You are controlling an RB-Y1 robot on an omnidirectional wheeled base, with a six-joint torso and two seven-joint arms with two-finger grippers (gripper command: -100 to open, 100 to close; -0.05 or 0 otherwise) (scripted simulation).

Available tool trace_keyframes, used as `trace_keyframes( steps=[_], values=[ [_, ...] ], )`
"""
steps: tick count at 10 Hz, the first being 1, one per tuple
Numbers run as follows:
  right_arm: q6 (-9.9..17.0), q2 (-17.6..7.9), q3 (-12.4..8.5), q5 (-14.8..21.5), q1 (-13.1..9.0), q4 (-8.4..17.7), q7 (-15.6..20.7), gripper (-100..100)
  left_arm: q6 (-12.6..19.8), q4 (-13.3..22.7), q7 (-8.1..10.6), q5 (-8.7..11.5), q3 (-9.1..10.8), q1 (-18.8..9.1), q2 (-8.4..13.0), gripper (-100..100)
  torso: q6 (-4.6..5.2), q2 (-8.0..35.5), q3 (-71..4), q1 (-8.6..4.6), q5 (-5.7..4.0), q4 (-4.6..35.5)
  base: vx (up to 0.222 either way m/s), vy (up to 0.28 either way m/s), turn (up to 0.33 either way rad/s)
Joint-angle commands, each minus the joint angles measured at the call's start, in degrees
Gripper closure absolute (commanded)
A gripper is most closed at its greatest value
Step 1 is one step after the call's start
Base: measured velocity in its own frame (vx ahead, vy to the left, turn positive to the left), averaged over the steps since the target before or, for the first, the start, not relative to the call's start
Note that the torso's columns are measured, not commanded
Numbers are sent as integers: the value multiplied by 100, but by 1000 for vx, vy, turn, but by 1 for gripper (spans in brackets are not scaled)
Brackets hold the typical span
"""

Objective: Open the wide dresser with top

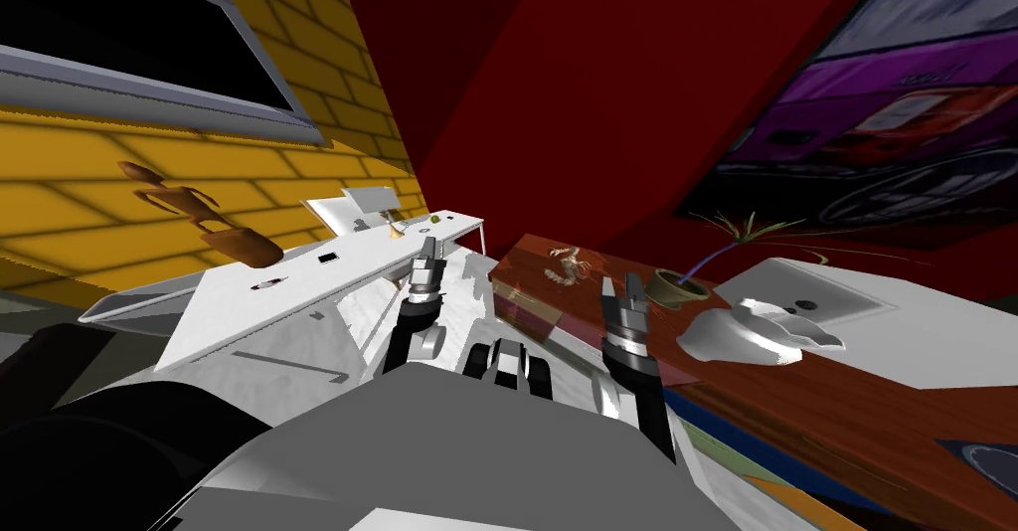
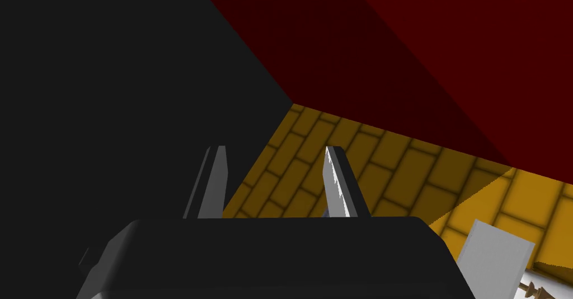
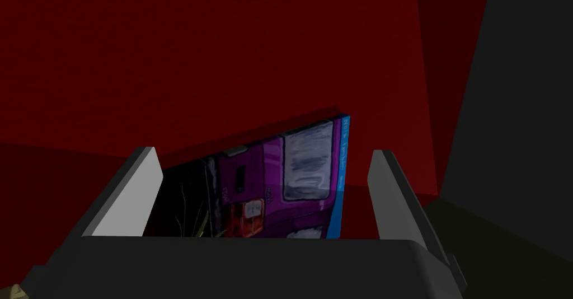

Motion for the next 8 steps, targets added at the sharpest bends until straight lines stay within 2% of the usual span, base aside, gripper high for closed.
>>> trace_keyframes(
  steps=[1, 2, 3, 4, 5, 6, 7, 8],
  values=[
    [415, -343, 47, 420, -85, 289, 18, -100, 0, 0, 0, 0, 0, 0, 0, 0, 0, 1, -7, -1, 0, 4, 1, 58, 159],
    [588, -458, 67, 582, -108, 437, 23, -100, 0, 0, 0, 0, 0, 0, 0, 0, 1, 2, -8, -2, 0, 6, -3, 62, 208],
    [645, -458, 67, 629, -108, 437, 23, -100, 0, 0, 0, 0, 0, 0, 0, 0, 1, 6, -6, -4, -1, 7, -2, 43, 67],
    [833, -563, 89, 861, -133, 601, 30, -100, 0, 0, 0, 0, 0, 1, 0, 0, 3, 6, -6, -12, -3, 7, 0, 48, 141],
    [869, -563, 89, 861, -133, 601, 30, -100, 0, 0, 0, 0, 0, 0, 0, 0, 0, 5, -6, -11, -3, 7, 4, 37, 75],
    [1090, -656, 112, 1108, -159, 779, 39, -100, 0, 0, 0, 0, 0, 1, 0, 0, 3, 4, -7, -12, -3, 7, 4, 41, 164],
    [1113, -656, 112, 1116, -159, 779, 39, -100, 0, 0, 0, 0, 0, 0, 0, 0, -1, 3, -7, -8, -3, 6, 4, 33, 82],
    [1318, -740, 134, 1364, -188, 972, 49, -100, 0, 0, 0, 0, 1, 1, 0, 0, 3, 5, -7, -9, -2, 7, 3, 42, 170]
  ],
)
